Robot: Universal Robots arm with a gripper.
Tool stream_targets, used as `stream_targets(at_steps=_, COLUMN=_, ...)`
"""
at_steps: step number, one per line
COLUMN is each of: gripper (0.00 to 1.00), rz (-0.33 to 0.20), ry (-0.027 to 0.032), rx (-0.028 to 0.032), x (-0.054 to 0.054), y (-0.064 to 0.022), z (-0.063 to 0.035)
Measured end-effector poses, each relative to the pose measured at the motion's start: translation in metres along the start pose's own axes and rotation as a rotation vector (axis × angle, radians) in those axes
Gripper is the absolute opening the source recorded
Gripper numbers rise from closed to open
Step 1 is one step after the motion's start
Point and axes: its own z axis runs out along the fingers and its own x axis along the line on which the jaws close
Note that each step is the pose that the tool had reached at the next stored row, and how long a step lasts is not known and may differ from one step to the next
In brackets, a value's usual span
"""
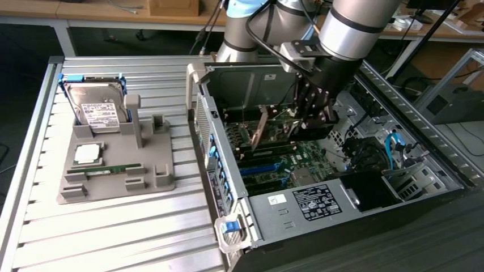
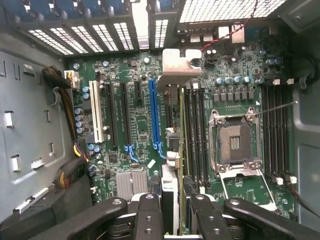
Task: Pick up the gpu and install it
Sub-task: 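Insert the gpu into the slot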
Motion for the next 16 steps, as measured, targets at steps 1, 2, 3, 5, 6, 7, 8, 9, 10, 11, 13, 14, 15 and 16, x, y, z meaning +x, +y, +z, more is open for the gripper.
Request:
stream_targets(at_steps=1, gripper=0.27, rz=0.000, ry=-0.0001, rx=0.0000, x=0.0003, y=0.0003, z=0.0002)
stream_targets(at_steps=2, gripper=0.27, rz=0.000, ry=0.0000, rx=0.0000, x=0.0006, y=0.0007, z=0.0004)
stream_targets(at_steps=3, gripper=0.27, rz=0.000, ry=0.0002, rx=-0.0001, x=0.0009, y=0.0011, z=0.0004)
stream_targets(at_steps=5, gripper=0.27, rz=-0.001, ry=0.0003, rx=-0.0001, x=0.0019, y=0.0022, z=0.0007)
stream_targets(at_steps=6, gripper=0.27, rz=-0.001, ry=0.0002, rx=-0.0001, x=0.0023, y=0.0027, z=0.0009)
stream_targets(at_steps=7, gripper=0.27, rz=-0.001, ry=0.0001, rx=0.0000, x=0.0028, y=0.0033, z=0.0011)
stream_targets(at_steps=8, gripper=0.27, rz=-0.001, ry=0.0000, rx=0.0000, x=0.0031, y=0.0036, z=0.0014)
stream_targets(at_steps=9, gripper=0.27, rz=-0.001, ry=0.0002, rx=-0.0001, x=0.0035, y=0.0040, z=0.0014)
stream_targets(at_steps=10, gripper=0.27, rz=-0.002, ry=0.0003, rx=-0.0001, x=0.0039, y=0.0044, z=0.0016)
stream_targets(at_steps=11, gripper=0.27, rz=-0.002, ry=0.0003, rx=-0.0001, x=0.0045, y=0.0050, z=0.0017)
stream_targets(at_steps=13, gripper=0.27, rz=-0.002, ry=0.0001, rx=-0.0001, x=0.0054, y=0.0063, z=0.0022)
stream_targets(at_steps=14, gripper=0.27, rz=-0.003, ry=0.0000, rx=-0.0001, x=0.0057, y=0.0068, z=0.0026)
stream_targets(at_steps=15, gripper=0.27, rz=-0.003, ry=0.0002, rx=-0.0001, x=0.0066, y=0.0084, z=0.0031)
stream_targets(at_steps=16, gripper=0.27, rz=-0.003, ry=0.0002, rx=-0.0001, x=0.0071, y=0.0092, z=0.0033)
